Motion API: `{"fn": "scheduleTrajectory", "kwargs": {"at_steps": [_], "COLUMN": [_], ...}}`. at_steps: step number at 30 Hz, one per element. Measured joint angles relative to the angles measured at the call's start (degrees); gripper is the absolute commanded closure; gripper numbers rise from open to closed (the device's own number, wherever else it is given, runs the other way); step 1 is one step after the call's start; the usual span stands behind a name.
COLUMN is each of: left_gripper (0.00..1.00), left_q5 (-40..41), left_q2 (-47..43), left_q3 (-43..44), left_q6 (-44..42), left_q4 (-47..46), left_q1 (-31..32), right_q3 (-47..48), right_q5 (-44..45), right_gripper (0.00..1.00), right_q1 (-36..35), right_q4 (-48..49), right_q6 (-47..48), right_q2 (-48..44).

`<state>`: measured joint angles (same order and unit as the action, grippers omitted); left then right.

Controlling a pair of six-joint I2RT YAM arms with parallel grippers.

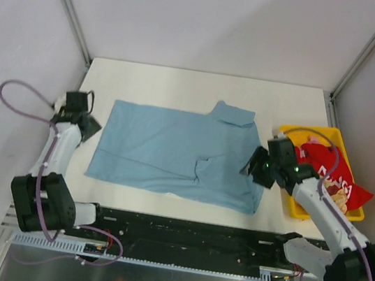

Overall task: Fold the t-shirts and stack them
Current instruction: Fold the flattened tshirt in 1/3 of the way, then grap the side of the flattened tshirt furthest away from the robot with both arms

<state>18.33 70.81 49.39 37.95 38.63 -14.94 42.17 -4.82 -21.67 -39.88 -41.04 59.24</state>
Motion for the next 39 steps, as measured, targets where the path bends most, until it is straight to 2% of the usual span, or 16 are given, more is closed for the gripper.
{"fn": "scheduleTrajectory", "kwargs": {"at_steps": [4,8,14,20,28,39], "left_gripper": [0.40,0.49,0.53,0.57,0.58,0.60], "left_q5": [0.9,0.5,0.7,2.1,5.2,5.6], "left_q2": [8.6,22.1,41.9,54.7,60.5,62.8], "left_q3": [15.6,30.3,44.4,54.3,62.1,61.9], "left_q6": [-3.8,-7.1,-11.2,-13.7,-15.1,-14.2], "left_q4": [-1.0,-3.3,-3.7,-2.3,-2.1,-1.9], "left_q1": [8.5,13.1,14.1,14.1,14.0,13.7], "right_q3": [10.0,17.6,24.8,27.2,27.6,27.6], "right_q5": [3.3,4.2,3.9,3.5,2.5,1.0], "right_gripper": [0.43,0.45,0.47,0.48,0.49,0.50], "right_q1": [0.6,4.3,7.6,7.7,8.0,8.7], "right_q4": [6.3,13.2,19.5,22.5,23.6,24.4], "right_q6": [2.7,4.8,6.4,7.7,8.8,9.3], "right_q2": [10.4,22.2,33.6,38.5,41.6,42.9]}}
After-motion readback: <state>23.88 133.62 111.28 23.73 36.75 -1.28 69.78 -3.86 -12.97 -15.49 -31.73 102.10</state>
